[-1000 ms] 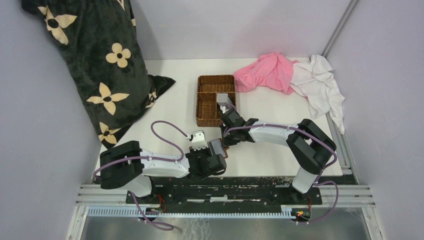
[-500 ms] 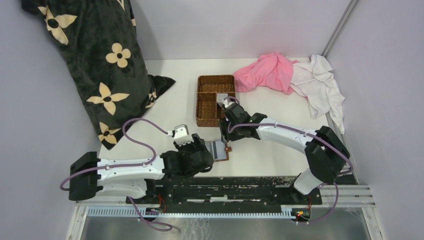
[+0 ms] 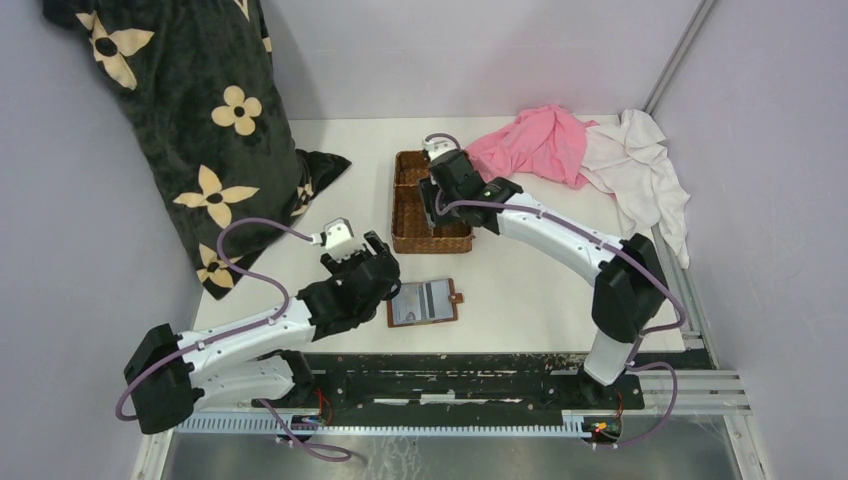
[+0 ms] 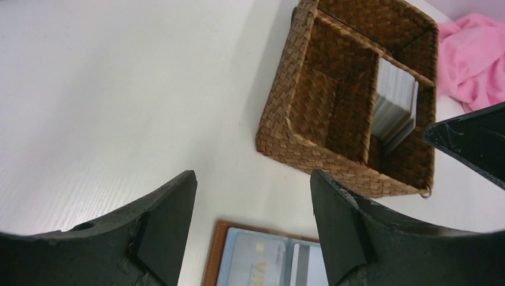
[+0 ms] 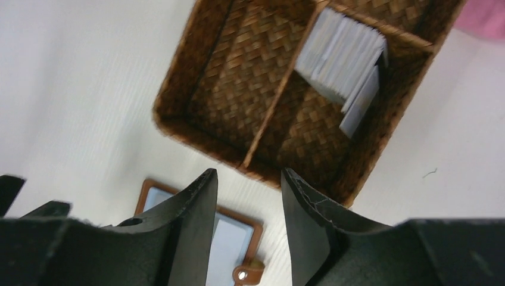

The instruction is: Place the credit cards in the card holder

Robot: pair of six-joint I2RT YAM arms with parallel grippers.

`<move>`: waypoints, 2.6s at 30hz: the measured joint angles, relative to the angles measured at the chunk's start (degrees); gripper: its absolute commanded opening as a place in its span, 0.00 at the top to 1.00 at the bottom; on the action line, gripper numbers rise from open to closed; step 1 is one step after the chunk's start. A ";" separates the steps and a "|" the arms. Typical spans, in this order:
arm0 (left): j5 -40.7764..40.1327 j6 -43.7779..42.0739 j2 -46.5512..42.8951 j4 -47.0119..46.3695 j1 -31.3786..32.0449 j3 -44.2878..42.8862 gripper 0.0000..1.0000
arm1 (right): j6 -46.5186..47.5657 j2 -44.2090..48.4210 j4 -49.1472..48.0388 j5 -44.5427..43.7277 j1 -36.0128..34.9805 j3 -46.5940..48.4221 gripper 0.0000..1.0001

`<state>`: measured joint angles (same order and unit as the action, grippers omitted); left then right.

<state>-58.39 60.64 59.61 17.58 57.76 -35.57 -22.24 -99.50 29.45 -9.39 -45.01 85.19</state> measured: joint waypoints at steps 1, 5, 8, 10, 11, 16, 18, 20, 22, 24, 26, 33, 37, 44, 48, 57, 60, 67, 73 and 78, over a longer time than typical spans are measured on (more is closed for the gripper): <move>1.09 -1.51 0.00 -1.64 -1.70 0.39 0.23 | -0.04 -1.11 0.13 -0.13 0.85 0.90 0.50; 5.20 -6.64 0.11 -7.67 -6.12 1.99 0.25 | -0.07 -6.25 2.64 -1.09 4.11 6.05 0.50; 8.50 -9.90 1.14 -12.31 -8.48 2.36 0.25 | -0.02 -9.20 4.39 -1.55 6.16 10.03 0.49; 10.27 -11.15 2.29 -14.69 -9.84 2.36 0.25 | -0.04 -10.51 5.42 -1.68 7.04 12.11 0.49; 11.30 -11.69 3.10 -15.76 -10.60 2.36 0.25 | -0.09 -11.02 5.90 -1.68 7.45 12.96 0.48; 15.89 -13.68 8.85 -18.05 -13.44 1.22 0.25 | -1.07 -12.31 6.78 -1.18 9.18 14.12 0.48; 17.14 -14.12 10.60 -18.64 -13.88 0.63 0.25 | -1.73 -12.98 7.06 -0.85 9.64 14.12 0.48; 18.43 -14.71 12.09 -19.74 -14.32 0.13 0.25 | -2.19 -13.88 7.39 -0.57 9.97 14.12 0.48; 19.58 -15.23 12.85 -20.85 -14.78 -0.11 0.25 | -2.69 -14.71 7.58 -0.20 10.34 14.12 0.48; 20.39 -15.41 13.33 -21.66 -15.32 -0.42 0.25 | -3.39 -15.52 7.63 0.31 10.78 14.12 0.48; 21.46 -15.56 14.23 -22.69 -16.04 -0.96 0.25 | -3.93 -16.04 7.65 0.68 11.15 14.14 0.48; 25.11 -16.65 18.25 -26.27 -17.97 -1.68 0.26 | -6.97 -16.83 6.40 3.72 12.87 13.90 0.48; 27.28 -17.53 20.85 -28.00 -18.49 -1.70 0.26 | -8.79 -16.83 4.61 5.22 13.92 12.92 0.48; 29.16 -18.34 22.40 -30.18 -18.80 -1.97 0.27 | -12.04 -16.83 2.56 8.02 15.34 9.68 0.49; 30.14 -18.58 22.86 -31.45 -18.93 -2.08 0.28 | -13.79 -16.83 0.76 10.34 15.96 8.52 0.53; 32.70 -19.15 25.94 -33.18 -19.17 -2.38 0.32 | -16.28 -16.81 -2.14 14.73 16.79 7.13 0.66; 33.11 -19.43 26.08 -33.70 -19.37 -2.38 0.33 | -16.39 -16.59 -2.67 14.91 16.92 6.88 0.69; 33.48 -19.82 26.10 -34.03 -19.43 -2.38 0.34 | -16.52 -15.76 -2.84 14.95 16.92 6.19 0.71; 33.53 -19.82 26.10 -34.05 -19.43 -2.38 0.34 | -16.50 -14.86 -2.62 14.75 16.41 6.16 0.74; 33.57 -19.85 26.10 -34.05 -19.43 -2.38 0.34 | -16.46 -13.92 -2.08 14.38 15.85 6.16 0.79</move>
<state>-24.82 40.80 85.71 -16.47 38.33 -37.95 -38.70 -113.43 27.38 4.99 -29.17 91.35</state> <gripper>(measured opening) 0.665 0.239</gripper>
